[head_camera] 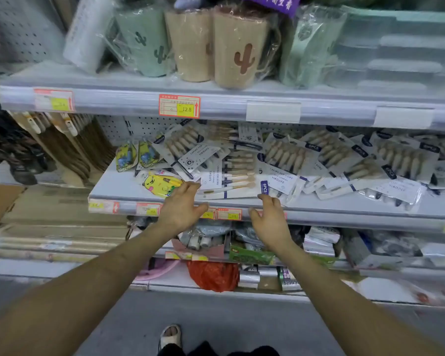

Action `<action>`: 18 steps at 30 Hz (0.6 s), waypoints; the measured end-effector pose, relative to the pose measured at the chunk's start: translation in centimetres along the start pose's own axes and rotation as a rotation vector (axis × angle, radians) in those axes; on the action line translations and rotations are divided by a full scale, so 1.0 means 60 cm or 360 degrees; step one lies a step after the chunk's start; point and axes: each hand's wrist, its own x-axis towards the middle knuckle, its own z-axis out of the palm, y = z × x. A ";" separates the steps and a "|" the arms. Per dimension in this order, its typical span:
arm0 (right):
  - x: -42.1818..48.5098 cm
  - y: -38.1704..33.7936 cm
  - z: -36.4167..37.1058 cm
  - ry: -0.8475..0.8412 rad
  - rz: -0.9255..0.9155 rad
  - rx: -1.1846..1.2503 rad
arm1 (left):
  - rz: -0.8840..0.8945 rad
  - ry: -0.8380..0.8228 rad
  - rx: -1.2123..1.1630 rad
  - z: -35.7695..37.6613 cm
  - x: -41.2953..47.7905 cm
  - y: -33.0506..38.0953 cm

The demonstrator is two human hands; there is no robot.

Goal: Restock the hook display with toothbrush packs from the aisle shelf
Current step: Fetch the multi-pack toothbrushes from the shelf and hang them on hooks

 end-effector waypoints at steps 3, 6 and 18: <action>0.005 -0.008 0.022 0.0025 0.0103 0.0058 | 0.0014 0.0042 0.0022 0.004 0.007 -0.014; 0.012 -0.025 0.050 -0.0006 0.0245 0.0162 | 0.0039 0.0013 0.0030 0.005 0.007 -0.030; 0.035 -0.061 0.119 0.0286 0.0456 0.0982 | 0.0034 0.0024 -0.0019 -0.012 0.029 -0.101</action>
